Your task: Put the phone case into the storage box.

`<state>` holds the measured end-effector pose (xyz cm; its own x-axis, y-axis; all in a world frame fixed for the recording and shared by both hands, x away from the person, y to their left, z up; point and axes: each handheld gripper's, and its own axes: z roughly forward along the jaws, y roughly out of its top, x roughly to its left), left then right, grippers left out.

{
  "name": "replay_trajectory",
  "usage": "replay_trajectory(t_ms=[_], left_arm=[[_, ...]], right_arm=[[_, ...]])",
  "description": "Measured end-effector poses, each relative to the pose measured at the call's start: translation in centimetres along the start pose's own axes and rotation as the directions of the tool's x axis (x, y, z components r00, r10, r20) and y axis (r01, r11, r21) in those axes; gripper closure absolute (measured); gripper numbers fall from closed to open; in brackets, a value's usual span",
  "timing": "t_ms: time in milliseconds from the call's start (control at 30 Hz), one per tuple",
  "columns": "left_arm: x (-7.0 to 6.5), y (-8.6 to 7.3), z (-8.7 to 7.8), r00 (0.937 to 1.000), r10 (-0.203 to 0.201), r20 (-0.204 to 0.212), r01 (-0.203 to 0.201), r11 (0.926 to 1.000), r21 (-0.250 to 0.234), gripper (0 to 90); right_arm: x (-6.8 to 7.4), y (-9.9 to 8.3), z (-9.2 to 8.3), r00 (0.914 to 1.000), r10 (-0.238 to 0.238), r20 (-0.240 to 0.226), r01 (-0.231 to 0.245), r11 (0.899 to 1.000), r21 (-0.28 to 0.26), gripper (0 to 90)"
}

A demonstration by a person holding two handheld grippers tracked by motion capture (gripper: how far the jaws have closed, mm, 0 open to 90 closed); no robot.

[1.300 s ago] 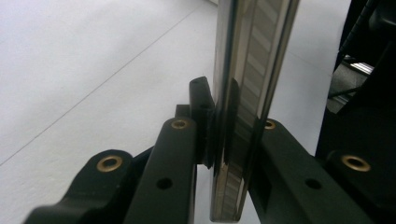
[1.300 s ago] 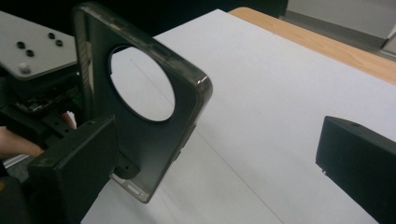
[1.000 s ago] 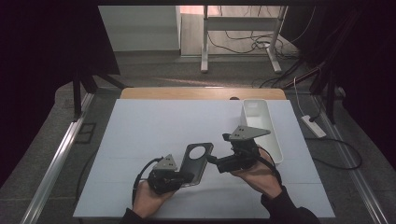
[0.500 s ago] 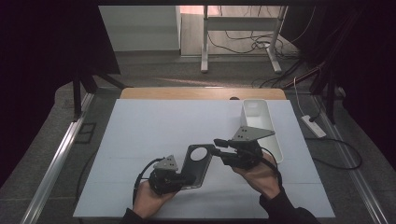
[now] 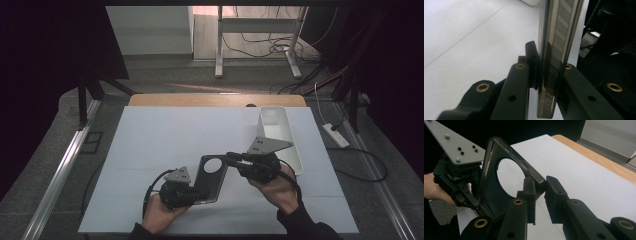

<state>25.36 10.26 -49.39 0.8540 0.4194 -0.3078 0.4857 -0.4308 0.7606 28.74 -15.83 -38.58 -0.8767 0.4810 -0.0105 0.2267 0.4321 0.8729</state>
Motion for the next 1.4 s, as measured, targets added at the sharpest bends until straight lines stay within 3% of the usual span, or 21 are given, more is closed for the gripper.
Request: replay_trajectory(t_ms=[167, 400, 467, 533, 600, 767, 867, 1067, 1200, 1400], left_arm=[[0.1, -0.1, 0.2, 1.0, 0.009, 0.003, -0.009, 1.0, -0.003, 84.1], [-0.1, -0.2, 0.3, 0.9995, 0.032, -0.005, -0.032, 0.999, -0.03, 73.1], [-0.1, -0.2, 0.3, 0.9994, 0.031, -0.013, -0.031, 0.9988, -0.038, 65.5], [-0.1, -0.1, 0.2, 0.9993, 0.029, -0.024, -0.03, 0.9982, -0.052, 52.5], [-0.1, -0.1, 0.1, 0.9995, 0.029, -0.015, -0.03, 0.9962, -0.082, 42.5], [-0.6, -0.1, -0.3, 0.9948, 0.083, -0.06, -0.09, 0.9863, -0.138, 22.8], [-0.7, -0.1, -0.4, 0.9941, 0.079, -0.074, -0.088, 0.9863, -0.139, 11.7], [-0.6, -0.3, -1.3, 0.9919, 0.067, -0.108, -0.081, 0.988, -0.131, 6.2], [-0.4, -0.8, -2.0, 0.9954, 0.031, -0.091, -0.044, 0.9889, -0.142, 5.7], [-0.3, -2.2, -3.0, 0.9924, 0.021, -0.122, -0.042, 0.9844, -0.171, 2.6]], right_arm=[[0.1, 0.0, 0.0, 1.0, 0.006, -0.003, -0.006, 1.0, 0.003, 79.0], [0.0, 0.1, 0.0, 0.9999, 0.014, 0.0, -0.014, 1.0, 0.003, 79.2], [0.0, 0.1, 0.0, 0.9999, 0.014, 0.001, -0.014, 1.0, 0.003, 79.2], [0.0, 0.1, 0.0, 0.9999, 0.015, 0.004, -0.015, 1.0, 0.003, 79.2], [0.0, 0.1, -0.1, 0.9998, 0.018, 0.009, -0.018, 1.0, 0.003, 79.3], [-0.2, 0.0, -0.1, 0.9994, 0.03, 0.019, -0.03, 1.0, 0.004, 79.2], [-0.5, 0.0, -0.3, 0.9987, 0.036, 0.037, -0.036, 0.999, 0.006, 79.2], [-1.1, 0.0, -0.4, 0.9978, 0.036, 0.056, -0.037, 0.999, 0.009, 79.2], [-1.6, 0.0, -0.5, 0.9965, 0.04, 0.074, -0.041, 0.999, 0.016, 79.2], [-2.3, 0.1, -0.9, 0.9952, 0.05, 0.084, -0.05, 0.999, 0.007, 79.2]])
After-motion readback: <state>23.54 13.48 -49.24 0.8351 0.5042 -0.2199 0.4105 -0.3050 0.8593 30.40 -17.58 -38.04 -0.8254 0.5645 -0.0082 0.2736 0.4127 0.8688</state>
